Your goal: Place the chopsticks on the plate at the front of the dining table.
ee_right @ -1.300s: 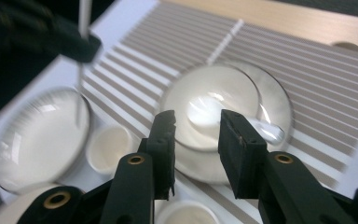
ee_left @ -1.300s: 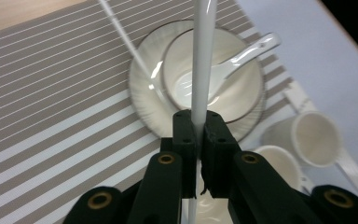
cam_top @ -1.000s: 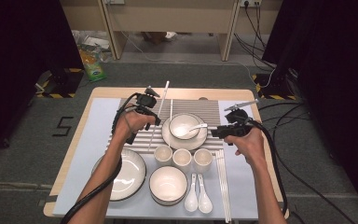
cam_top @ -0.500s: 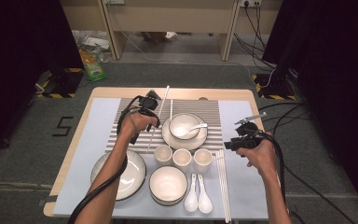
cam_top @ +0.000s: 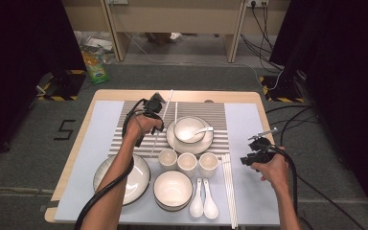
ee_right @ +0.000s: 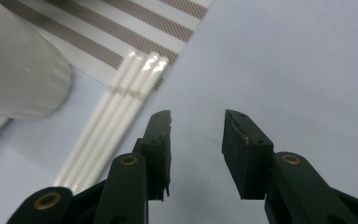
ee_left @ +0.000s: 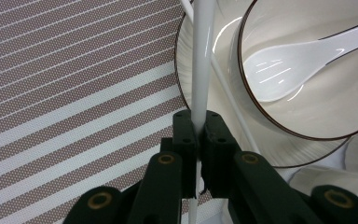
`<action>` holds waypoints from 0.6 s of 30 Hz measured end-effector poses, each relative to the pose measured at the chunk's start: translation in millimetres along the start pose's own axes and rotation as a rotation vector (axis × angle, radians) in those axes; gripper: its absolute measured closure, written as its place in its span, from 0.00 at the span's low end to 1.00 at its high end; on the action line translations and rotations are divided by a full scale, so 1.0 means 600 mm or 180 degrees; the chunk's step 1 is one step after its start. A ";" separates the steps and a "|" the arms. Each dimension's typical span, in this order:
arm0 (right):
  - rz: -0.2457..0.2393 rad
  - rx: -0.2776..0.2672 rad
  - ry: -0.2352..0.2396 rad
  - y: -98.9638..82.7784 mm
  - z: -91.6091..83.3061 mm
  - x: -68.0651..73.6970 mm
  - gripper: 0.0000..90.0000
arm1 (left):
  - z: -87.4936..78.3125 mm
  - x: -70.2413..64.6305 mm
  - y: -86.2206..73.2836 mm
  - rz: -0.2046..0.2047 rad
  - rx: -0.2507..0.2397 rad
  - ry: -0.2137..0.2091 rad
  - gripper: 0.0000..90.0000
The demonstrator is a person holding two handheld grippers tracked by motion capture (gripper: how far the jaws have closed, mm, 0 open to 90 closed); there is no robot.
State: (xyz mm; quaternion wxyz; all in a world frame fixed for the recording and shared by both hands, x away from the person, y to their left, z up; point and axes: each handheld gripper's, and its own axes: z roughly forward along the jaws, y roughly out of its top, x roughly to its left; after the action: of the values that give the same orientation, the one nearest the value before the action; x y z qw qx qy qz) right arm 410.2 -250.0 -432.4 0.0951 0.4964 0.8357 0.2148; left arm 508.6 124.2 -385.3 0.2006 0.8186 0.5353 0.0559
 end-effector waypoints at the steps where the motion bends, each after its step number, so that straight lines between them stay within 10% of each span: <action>1: -0.0001 0.0041 -0.0015 -0.005 0.004 -0.003 0.69 | 0.002 0.000 0.000 0.0000 0.0010 -0.0003 0.94; 18: -0.0258 0.0188 -0.0090 -0.057 0.007 0.013 0.68 | 0.028 0.001 -0.002 -0.0076 0.0107 -0.0009 0.94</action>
State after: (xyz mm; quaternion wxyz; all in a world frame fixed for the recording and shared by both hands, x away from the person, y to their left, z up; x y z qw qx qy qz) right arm 380.9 -256.2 -451.4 0.1008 0.4677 0.8597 0.1790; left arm 513.0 120.6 -401.3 0.1882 0.8154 0.5457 0.0434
